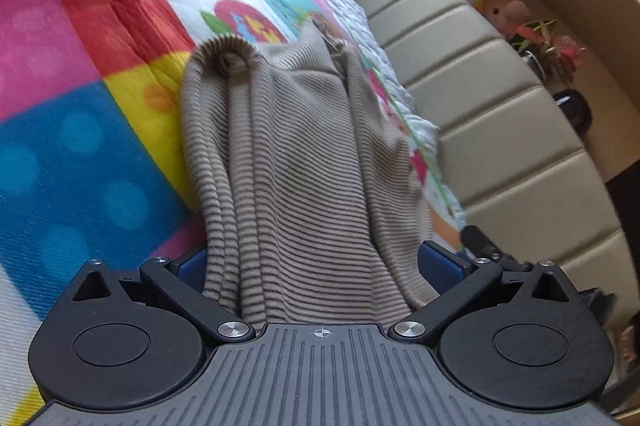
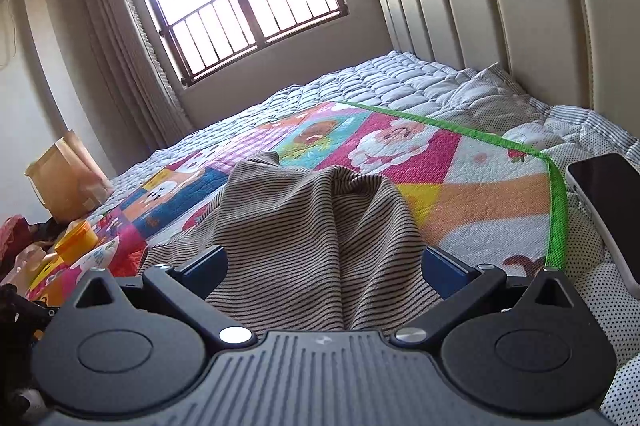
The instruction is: Fold clothes
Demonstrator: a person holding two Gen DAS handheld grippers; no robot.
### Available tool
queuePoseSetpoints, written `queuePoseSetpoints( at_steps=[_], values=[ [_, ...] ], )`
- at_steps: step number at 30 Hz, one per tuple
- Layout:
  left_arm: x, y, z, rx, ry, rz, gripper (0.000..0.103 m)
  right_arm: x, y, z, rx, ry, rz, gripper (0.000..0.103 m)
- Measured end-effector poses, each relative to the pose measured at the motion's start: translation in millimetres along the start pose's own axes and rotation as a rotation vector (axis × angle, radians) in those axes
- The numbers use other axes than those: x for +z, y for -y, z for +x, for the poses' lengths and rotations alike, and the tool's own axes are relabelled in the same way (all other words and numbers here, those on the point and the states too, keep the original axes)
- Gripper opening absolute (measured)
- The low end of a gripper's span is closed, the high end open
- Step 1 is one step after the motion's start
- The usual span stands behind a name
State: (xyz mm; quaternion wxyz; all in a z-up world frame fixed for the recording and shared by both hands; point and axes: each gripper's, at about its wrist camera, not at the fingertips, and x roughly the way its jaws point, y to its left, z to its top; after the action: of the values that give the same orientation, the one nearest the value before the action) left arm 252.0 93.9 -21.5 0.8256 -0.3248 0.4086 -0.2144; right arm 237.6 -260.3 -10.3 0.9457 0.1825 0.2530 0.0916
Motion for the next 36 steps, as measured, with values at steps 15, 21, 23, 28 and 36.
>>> queuePoseSetpoints(
  at_steps=[15,21,23,28,36],
  values=[
    [-23,30,-15,0.118,0.063,0.143,0.093,-15,-11,-36,-0.010,-0.066,-0.065,0.103],
    [-27,34,-11,0.084,0.051,0.155,0.074,-42,-17,-29,0.026,-0.133,-0.027,0.103],
    [-28,35,-9,0.073,0.047,0.160,0.068,-48,-22,-29,0.014,-0.121,-0.072,0.103],
    [-32,37,5,0.020,-0.002,0.144,0.065,-56,-19,-27,0.012,-0.093,-0.061,0.103],
    [22,31,-16,-0.099,0.097,0.047,0.020,-60,-18,-29,0.017,-0.069,-0.068,0.103]
  ],
)
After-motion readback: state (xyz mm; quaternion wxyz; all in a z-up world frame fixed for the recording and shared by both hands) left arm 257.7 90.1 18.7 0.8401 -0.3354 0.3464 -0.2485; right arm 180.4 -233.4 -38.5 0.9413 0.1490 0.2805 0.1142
